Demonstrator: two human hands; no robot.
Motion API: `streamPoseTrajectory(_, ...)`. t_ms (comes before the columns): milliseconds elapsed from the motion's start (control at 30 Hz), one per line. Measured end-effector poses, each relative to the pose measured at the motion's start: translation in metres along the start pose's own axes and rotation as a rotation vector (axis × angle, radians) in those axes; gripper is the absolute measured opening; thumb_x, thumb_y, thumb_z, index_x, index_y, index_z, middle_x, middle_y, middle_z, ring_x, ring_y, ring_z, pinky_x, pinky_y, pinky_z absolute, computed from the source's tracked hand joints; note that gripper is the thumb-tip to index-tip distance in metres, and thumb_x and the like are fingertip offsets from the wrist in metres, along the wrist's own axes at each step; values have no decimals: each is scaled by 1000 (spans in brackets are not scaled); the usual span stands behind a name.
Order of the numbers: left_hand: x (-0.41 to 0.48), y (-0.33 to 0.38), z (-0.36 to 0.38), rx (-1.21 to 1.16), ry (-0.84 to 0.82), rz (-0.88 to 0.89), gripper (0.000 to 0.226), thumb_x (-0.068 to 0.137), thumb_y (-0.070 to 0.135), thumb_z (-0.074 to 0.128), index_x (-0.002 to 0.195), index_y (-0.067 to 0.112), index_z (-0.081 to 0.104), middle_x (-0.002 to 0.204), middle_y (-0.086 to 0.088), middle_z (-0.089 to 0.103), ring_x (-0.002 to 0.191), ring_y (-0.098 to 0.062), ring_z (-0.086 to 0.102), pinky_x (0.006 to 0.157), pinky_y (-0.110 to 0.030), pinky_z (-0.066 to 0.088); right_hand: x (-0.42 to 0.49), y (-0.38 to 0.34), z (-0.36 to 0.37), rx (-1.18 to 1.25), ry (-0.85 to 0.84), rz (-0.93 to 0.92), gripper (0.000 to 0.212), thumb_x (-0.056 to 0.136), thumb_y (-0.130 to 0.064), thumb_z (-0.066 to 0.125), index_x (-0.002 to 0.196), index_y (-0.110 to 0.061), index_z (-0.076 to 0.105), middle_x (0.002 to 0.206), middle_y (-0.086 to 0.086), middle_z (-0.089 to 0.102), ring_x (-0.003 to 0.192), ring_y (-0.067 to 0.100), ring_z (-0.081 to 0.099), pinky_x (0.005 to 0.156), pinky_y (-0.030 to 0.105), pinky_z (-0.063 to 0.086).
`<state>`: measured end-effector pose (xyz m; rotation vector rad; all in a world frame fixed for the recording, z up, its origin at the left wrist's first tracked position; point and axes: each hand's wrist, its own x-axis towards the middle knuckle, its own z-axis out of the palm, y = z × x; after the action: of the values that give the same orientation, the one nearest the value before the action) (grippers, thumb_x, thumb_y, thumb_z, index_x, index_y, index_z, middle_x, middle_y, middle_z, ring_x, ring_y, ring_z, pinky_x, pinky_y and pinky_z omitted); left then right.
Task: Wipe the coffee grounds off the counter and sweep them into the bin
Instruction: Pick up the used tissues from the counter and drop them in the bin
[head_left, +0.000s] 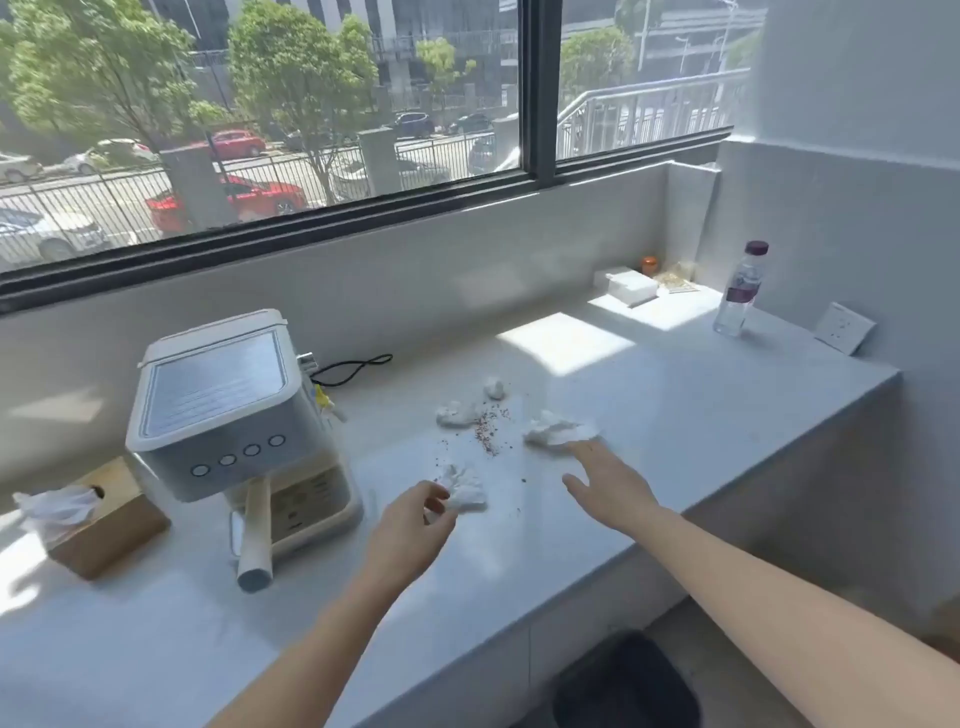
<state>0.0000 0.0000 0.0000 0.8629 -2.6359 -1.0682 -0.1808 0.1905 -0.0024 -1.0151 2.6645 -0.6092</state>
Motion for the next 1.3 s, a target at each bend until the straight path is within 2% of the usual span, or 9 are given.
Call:
streamPoseTrajectory(67,21,-8,9,-24,10,-82,25,85,26,58,110,21,59,97,6,63,78,-12,55,71,-28,42,17,9,4,81,7,124,44,96,-28,43,139,-27,36,143,-6,41,121,20,49,90,37,44)
streamPoseTrajectory(233,69,-31,35,-15,-52,-204,30,85,21,55,114,21,53,108,4,58,88,-19,58,80,-35,50,60,31,22,157,-14,277,44,94,-23,43,138,-25,39,141,-4,45,118,21,52,92,40,46)
streamPoseTrajectory(567,106,-62,86,-25,-79,-342,43,85,26,60,125,19,45,125,-2,46,108,-23,53,87,-42,49,134,48,50,157,-111,250,56,97,-19,35,148,-35,19,153,-9,23,130,19,36,86,35,40)
streamPoseTrajectory(700,123,-64,88,102,-60,-317,40,82,35,64,117,19,51,120,-3,48,110,-24,51,82,-40,46,146,49,64,117,-203,274,50,99,-28,32,147,-36,22,147,-2,32,132,21,32,90,40,42)
streamPoseTrajectory(900,126,-62,88,211,-26,-316,23,79,35,64,98,24,59,105,0,54,102,-23,52,80,-35,38,130,53,79,-40,-200,282,36,98,-36,36,128,-25,52,136,1,44,123,26,41,90,44,45)
streamPoseTrajectory(1000,115,-62,90,228,13,-313,8,82,27,61,90,24,62,97,1,60,98,-23,54,76,-34,35,124,51,74,-85,-134,289,35,97,-43,39,93,-19,63,109,3,62,111,25,51,87,41,44)
streamPoseTrajectory(1067,106,-62,92,216,46,-315,5,85,23,59,87,23,64,95,1,61,96,-23,55,73,-33,33,117,52,71,-82,-133,340,36,95,-43,40,69,-24,57,93,3,64,104,25,54,88,41,41)
streamPoseTrajectory(1233,91,-51,95,-26,106,-340,3,84,22,61,84,22,64,107,0,53,89,-19,58,78,-36,46,95,59,73,-86,-172,472,41,92,-50,43,63,-23,50,72,-2,57,87,22,59,93,39,40)
streamPoseTrajectory(1300,89,-44,95,-110,131,-348,2,83,22,60,82,22,62,110,3,51,86,-18,59,76,-36,50,89,60,77,42,-153,513,28,89,-46,51,77,-21,48,76,-3,58,82,22,59,91,39,42)
